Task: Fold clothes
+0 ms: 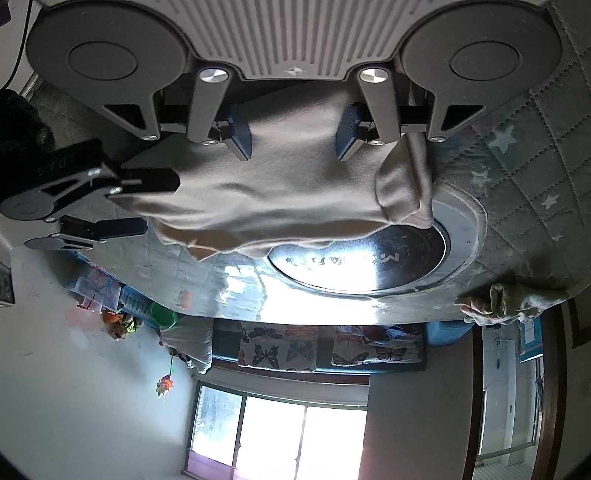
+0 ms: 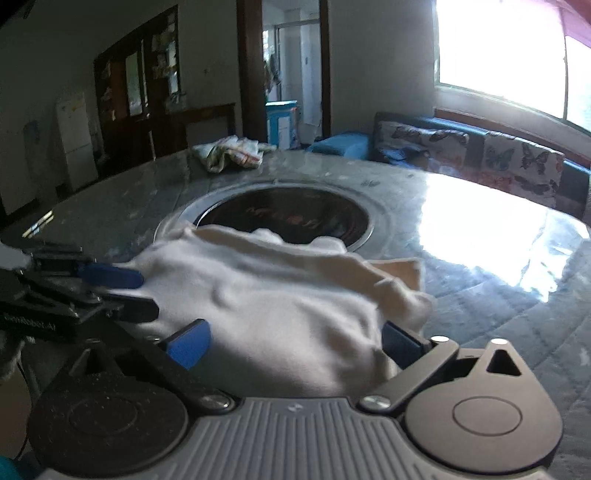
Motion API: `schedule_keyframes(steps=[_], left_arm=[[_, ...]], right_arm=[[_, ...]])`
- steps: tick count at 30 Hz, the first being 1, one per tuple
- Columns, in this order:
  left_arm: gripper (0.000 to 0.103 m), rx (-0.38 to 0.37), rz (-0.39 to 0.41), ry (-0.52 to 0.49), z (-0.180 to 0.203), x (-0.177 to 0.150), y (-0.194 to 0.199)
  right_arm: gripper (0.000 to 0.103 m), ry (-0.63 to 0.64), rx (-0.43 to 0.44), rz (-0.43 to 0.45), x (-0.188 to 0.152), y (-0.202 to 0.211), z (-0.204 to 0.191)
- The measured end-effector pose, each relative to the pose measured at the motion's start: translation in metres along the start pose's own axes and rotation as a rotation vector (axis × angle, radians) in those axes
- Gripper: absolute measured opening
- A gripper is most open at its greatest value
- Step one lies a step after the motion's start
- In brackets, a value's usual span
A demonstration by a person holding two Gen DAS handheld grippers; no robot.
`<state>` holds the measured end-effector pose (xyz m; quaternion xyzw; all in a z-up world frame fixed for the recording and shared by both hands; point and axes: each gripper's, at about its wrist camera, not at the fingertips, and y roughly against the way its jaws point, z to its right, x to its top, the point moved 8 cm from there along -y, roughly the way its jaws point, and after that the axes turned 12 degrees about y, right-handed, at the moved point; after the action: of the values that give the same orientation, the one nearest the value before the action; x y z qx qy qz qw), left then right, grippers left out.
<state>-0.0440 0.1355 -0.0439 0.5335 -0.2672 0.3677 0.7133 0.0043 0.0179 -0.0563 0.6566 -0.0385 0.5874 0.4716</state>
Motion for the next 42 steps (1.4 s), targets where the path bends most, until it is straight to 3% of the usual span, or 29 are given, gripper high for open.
schedule_keyframes(steps=[3, 9, 17, 25, 35, 42], left_arm=[[0.055, -0.008, 0.001, -0.001, 0.002, 0.002, 0.002], [0.055, 0.002, -0.012, -0.007, 0.0, -0.001, 0.0], [0.055, 0.006, -0.017, -0.021, -0.001, -0.003, -0.002], [0.071, -0.005, -0.015, -0.032, 0.008, -0.003, -0.001], [0.076, 0.002, -0.026, -0.048, 0.009, -0.005, -0.004], [0.076, -0.021, -0.009, -0.068, 0.02, 0.002, 0.001]], right_arm=[[0.089, 0.005, -0.025, 0.02, 0.007, 0.006, 0.002], [0.085, 0.071, -0.077, -0.02, 0.0, -0.005, -0.004], [0.09, 0.005, -0.078, -0.04, -0.015, -0.012, 0.006], [0.09, 0.075, -0.153, 0.016, -0.005, 0.014, 0.009], [0.096, 0.149, -0.23, -0.031, -0.025, 0.012, 0.015], [0.094, 0.092, -0.238, -0.002, -0.019, 0.03, 0.032]])
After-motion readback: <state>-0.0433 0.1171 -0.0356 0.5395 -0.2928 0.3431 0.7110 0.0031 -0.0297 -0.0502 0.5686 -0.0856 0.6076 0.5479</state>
